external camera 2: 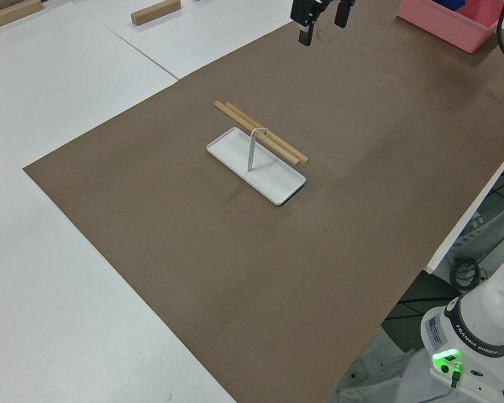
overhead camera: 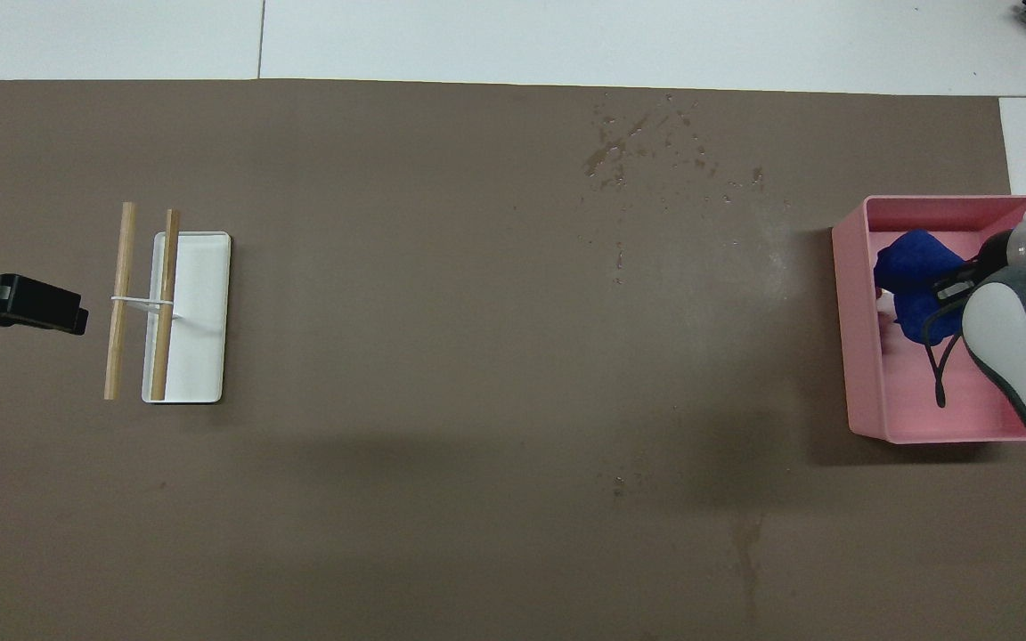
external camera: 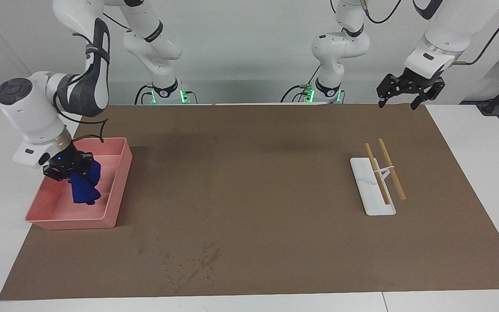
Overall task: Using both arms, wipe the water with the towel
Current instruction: 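Lower the towel into the pink bin and open the right gripper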
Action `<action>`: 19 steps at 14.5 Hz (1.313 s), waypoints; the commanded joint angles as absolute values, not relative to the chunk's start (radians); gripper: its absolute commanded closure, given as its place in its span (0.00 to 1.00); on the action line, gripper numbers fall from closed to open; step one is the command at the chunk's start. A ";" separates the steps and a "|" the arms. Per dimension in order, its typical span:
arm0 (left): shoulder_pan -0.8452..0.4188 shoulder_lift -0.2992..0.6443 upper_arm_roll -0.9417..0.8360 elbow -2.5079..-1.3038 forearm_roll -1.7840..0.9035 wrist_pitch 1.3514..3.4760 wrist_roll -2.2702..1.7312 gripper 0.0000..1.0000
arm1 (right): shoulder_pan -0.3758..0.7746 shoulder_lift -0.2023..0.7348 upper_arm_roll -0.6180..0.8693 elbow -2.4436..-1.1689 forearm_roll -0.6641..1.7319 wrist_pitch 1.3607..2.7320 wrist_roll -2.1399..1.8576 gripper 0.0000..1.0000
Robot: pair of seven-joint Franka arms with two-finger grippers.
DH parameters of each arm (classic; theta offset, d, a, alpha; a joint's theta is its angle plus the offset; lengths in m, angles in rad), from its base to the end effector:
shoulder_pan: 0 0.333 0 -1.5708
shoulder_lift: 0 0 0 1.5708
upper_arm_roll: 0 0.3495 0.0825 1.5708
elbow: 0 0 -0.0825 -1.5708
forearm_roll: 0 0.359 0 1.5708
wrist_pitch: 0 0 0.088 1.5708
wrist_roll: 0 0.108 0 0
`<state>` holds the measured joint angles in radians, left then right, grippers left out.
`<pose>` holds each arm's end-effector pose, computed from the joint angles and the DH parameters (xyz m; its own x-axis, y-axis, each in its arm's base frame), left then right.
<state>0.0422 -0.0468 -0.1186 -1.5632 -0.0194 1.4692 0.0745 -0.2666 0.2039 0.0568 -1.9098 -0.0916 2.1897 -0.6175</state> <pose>0.5012 -0.0425 0.6757 0.9873 -0.1518 -0.0463 -0.1511 -0.9884 0.0173 0.5833 -0.1297 0.4430 0.8969 0.4416 0.0222 0.4376 -0.8938 0.0978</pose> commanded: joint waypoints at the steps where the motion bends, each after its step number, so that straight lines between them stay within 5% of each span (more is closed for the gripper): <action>1: 0.023 -0.074 -0.101 -1.591 -0.003 1.463 0.087 0.00 | -0.285 0.173 0.069 -1.924 -0.097 2.186 -0.635 0.00; 6: 0.021 -0.074 -0.101 -1.591 -0.003 1.463 0.087 0.00 | -0.267 0.134 0.078 -1.820 -0.025 1.995 -0.623 0.00; 11: 0.023 -0.074 -0.101 -1.591 -0.003 1.463 0.087 0.00 | -0.187 -0.033 0.110 -1.790 0.061 1.823 -0.428 0.00; 19: 0.023 -0.074 -0.101 -1.591 -0.003 1.463 0.087 0.00 | -0.147 -0.072 0.155 -1.757 0.084 1.784 -0.216 0.00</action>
